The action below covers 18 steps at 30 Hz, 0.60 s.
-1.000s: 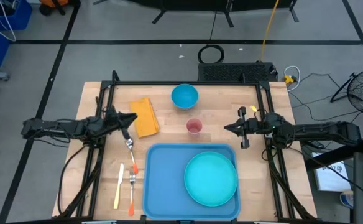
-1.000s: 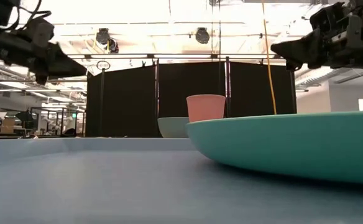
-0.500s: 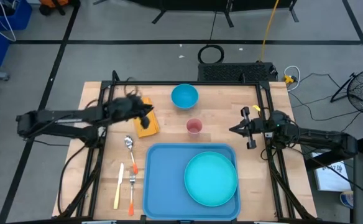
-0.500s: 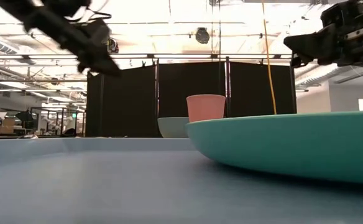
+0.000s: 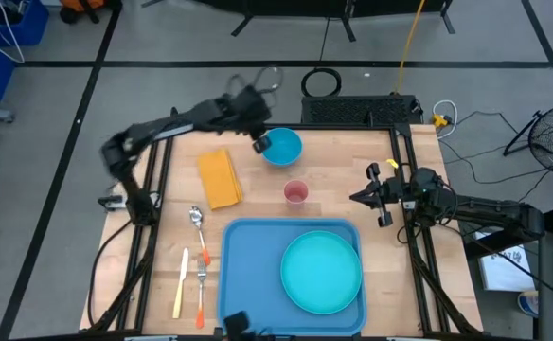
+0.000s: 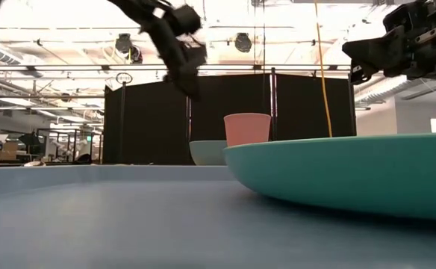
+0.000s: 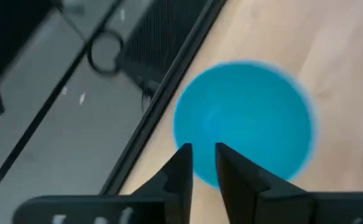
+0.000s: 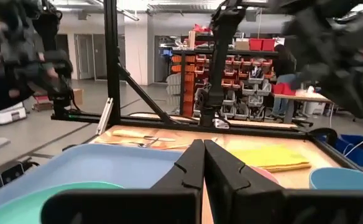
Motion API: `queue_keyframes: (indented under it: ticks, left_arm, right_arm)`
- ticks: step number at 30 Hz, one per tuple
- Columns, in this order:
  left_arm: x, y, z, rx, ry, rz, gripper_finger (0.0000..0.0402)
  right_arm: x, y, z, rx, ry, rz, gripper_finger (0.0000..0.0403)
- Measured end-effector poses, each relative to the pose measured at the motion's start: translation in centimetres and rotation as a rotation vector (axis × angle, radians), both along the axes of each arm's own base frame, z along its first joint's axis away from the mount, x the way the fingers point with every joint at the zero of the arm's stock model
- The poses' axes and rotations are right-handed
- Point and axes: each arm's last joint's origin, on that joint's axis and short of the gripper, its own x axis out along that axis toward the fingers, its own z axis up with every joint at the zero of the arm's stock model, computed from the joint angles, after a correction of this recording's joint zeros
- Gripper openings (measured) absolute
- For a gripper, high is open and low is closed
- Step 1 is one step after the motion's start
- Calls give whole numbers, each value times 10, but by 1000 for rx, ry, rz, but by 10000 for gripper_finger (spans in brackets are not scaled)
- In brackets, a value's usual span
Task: Set up tray
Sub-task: Put the blue bowl on the top of the blue plate
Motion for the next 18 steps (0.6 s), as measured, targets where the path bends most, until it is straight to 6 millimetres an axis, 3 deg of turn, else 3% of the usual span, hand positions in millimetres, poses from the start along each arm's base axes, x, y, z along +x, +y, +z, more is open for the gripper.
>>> queue_keyframes:
  ticks: [6, 10, 14, 18]
  left_arm:
    - [40, 41, -26, -20, 136, -36, 191]
    - [53, 61, -36, -42, 173, -15, 280]
    - [59, 72, -43, -49, 216, -30, 347]
    - [62, 72, -53, -79, 237, -87, 375]
  right_arm:
    - [0, 0, 2, -26, -21, -2, 3]
    - [-1, 0, 6, -46, -66, -5, 7]
    - [-1, 0, 5, -27, -53, -2, 8]
    - [0, 0, 1, -9, -13, -2, 8]
